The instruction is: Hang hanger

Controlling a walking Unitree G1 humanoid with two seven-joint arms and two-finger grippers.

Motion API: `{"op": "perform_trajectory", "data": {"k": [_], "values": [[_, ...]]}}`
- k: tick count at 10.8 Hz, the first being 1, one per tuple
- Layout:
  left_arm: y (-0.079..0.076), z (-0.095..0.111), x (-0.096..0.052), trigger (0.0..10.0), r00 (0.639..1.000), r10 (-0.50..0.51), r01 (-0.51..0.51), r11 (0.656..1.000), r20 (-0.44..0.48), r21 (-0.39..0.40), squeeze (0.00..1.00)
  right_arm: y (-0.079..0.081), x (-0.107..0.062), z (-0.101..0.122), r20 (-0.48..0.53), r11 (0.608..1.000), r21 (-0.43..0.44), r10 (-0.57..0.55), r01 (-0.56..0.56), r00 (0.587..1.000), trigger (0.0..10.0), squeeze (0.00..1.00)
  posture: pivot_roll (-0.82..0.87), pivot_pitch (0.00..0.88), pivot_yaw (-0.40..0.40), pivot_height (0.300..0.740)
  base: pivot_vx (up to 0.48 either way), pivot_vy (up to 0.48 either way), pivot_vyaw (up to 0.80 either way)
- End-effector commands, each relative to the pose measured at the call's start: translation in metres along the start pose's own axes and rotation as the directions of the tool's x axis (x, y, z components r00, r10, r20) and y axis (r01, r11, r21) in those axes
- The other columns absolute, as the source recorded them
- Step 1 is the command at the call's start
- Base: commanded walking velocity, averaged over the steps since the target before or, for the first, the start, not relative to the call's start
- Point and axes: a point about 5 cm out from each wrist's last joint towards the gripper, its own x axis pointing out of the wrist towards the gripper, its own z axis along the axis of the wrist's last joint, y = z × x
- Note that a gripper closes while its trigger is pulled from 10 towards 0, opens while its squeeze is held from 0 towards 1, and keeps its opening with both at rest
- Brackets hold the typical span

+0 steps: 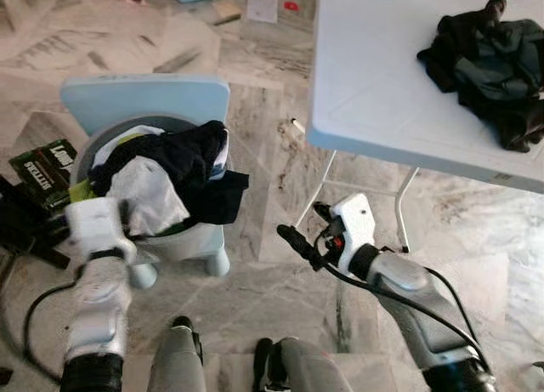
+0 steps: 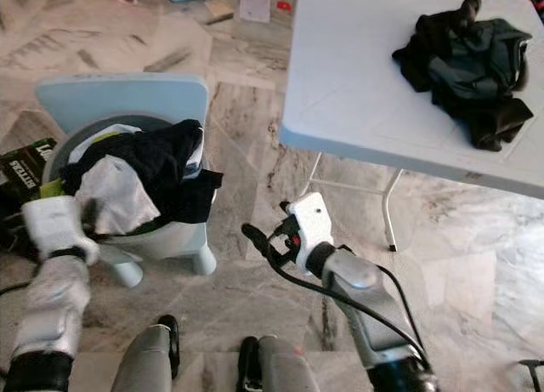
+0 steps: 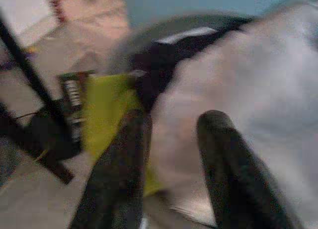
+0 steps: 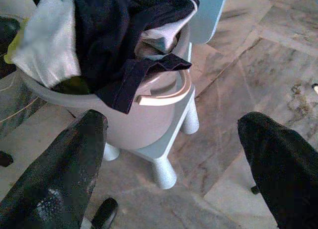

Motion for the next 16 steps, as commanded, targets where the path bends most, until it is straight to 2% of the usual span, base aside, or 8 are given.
{"op": "perform_trajectory", "data": {"k": [1, 3, 6, 8, 10, 11, 13, 16], "values": [[0.008, 0.001, -0.004, 10.0, 0.999, 0.045, -0.045, 0.999, 0.005, -0.01, 1.0, -0.004, -0.001, -0.004, -0.014, 1.0, -0.01, -0.021, 0.021, 1.0, 10.0, 0.0, 0.03, 0.169, -0.135, 0.74, 0.0, 0.0, 0.0], [0.018, 0.013, -0.009, 10.0, 0.992, 0.107, -0.107, 0.994, 0.063, 0.005, 1.0, -0.003, 0.002, -0.006, -0.008, 0.999, -0.025, -0.023, 0.023, 1.0, 10.0, 0.0, 0.03, 0.168, -0.134, 0.74, 0.0, 0.0, 0.0], [0.057, -0.003, -0.006, 10.0, 0.971, 0.235, -0.238, 0.968, -0.052, -0.083, 1.0, -0.007, 0.0, -0.009, -0.003, 0.997, -0.041, -0.059, 0.059, 0.998, 10.0, 0.0, 0.03, 0.18, -0.146, 0.74, 0.0, 0.0, 0.0], [0.056, -0.01, 0.009, 10.0, 0.981, 0.164, -0.176, 0.977, -0.103, -0.119, 1.0, -0.019, -0.017, -0.002, 0.032, 0.993, -0.045, -0.112, 0.113, 0.993, 10.0, 0.0, -0.01, 0.198, -0.166, 0.74, 0.0, 0.0, 0.0], [0.043, 0.005, 0.022, 10.0, 0.99, 0.138, -0.141, 0.981, -0.03, -0.136, 1.0, -0.027, -0.043, -0.005, 0.008, 0.986, -0.071, -0.15, 0.15, 0.989, 10.0, 0.0, -0.06, 0.218, -0.206, 0.74, 0.0, 0.0, 0.8], [0.034, 0.014, 0.028, 10.0, 0.992, 0.123, -0.117, 0.981, 0.025, -0.156, 0.06, -0.025, -0.048, -0.006, -0.002, 0.987, -0.075, -0.142, 0.142, 0.99, 10.0, 0.0, -0.08, 0.222, -0.219, 0.74, 0.0, 0.0, 0.0], [0.016, 0.026, 0.024, 10.0, 0.993, 0.087, -0.079, 0.991, 0.083, -0.105, 0.0, -0.022, -0.041, 0.0, 0.021, 0.988, -0.073, -0.133, 0.134, 0.991, 10.0, 0.0, -0.08, 0.222, -0.221, 0.74, 0.0, 0.0, 0.0], [-0.011, 0.019, 0.003, 10.0, 0.996, -0.035, 0.038, 0.999, 0.081, -0.039, 0.0, -0.023, -0.033, 0.005, 0.078, 0.984, -0.038, -0.172, 0.176, 0.982, 10.0, 0.0, -0.03, 0.212, -0.192, 0.74, 0.0, 0.261, 0.0]]}}
